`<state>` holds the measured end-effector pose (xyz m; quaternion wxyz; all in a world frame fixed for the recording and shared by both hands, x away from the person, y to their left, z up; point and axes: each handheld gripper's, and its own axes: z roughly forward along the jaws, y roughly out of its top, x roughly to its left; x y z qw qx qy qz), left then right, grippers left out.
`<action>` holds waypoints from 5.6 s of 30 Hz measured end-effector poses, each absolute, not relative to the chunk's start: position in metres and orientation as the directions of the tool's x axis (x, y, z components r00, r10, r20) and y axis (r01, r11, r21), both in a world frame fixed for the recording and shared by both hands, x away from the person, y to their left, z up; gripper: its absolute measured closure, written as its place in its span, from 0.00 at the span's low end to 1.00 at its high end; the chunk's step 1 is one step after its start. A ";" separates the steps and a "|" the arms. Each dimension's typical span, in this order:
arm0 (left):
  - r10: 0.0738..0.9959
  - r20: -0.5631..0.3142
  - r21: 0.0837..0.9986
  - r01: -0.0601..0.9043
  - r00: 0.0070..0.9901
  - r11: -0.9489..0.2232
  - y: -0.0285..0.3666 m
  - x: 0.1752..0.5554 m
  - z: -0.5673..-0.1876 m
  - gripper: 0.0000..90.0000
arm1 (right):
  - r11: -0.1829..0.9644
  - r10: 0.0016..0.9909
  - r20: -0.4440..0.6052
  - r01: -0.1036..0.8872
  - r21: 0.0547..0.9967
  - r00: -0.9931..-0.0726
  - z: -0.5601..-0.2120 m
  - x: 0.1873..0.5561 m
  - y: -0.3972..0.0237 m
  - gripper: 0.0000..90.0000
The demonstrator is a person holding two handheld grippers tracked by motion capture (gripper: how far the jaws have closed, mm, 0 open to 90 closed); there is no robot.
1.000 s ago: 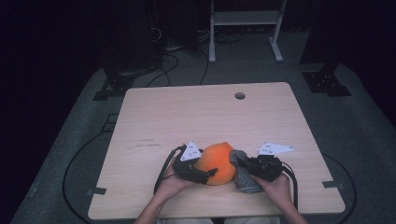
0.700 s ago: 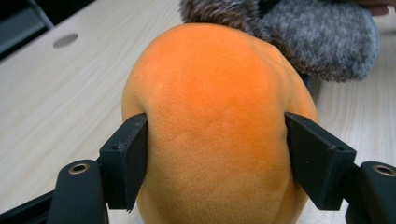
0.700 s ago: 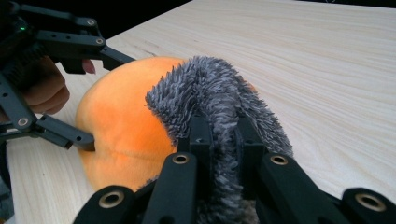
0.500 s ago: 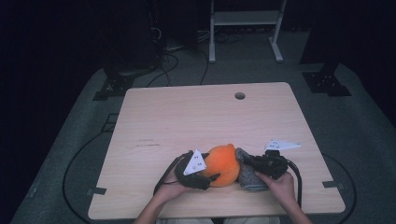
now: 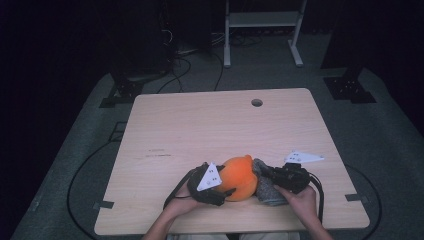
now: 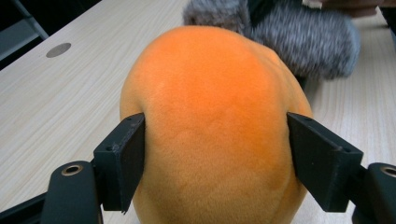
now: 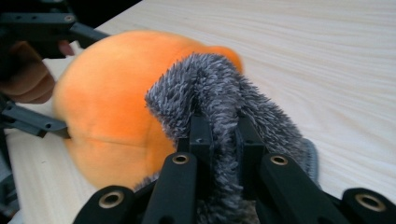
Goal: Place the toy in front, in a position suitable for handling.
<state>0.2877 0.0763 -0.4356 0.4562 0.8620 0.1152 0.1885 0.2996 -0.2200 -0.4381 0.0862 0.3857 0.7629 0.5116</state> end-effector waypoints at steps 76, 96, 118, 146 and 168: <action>0.502 0.043 0.867 0.217 0.864 -0.449 0.081 0.303 -0.430 0.33 | 0.308 0.654 0.101 0.386 0.870 -0.749 -0.426 0.286 -0.207 0.89; 0.476 0.026 0.871 0.215 0.879 -0.443 0.077 0.303 -0.433 0.34 | 0.307 0.630 0.052 0.310 0.900 -0.775 -0.416 0.279 -0.205 0.89; 0.511 0.120 0.876 0.151 0.851 -0.458 0.060 0.290 -0.425 0.39 | 0.297 0.630 0.017 0.261 0.919 -0.777 -0.401 0.267 -0.196 0.89; 0.454 0.179 0.872 0.073 0.873 -0.484 0.055 0.283 -0.427 0.33 | 0.346 0.596 -0.027 0.226 0.910 -0.803 -0.397 0.269 -0.191 0.89; 0.449 0.239 0.870 0.015 0.861 -0.492 0.042 0.273 -0.425 0.40 | 0.407 0.585 -0.069 0.219 0.887 -0.808 -0.382 0.262 -0.183 0.89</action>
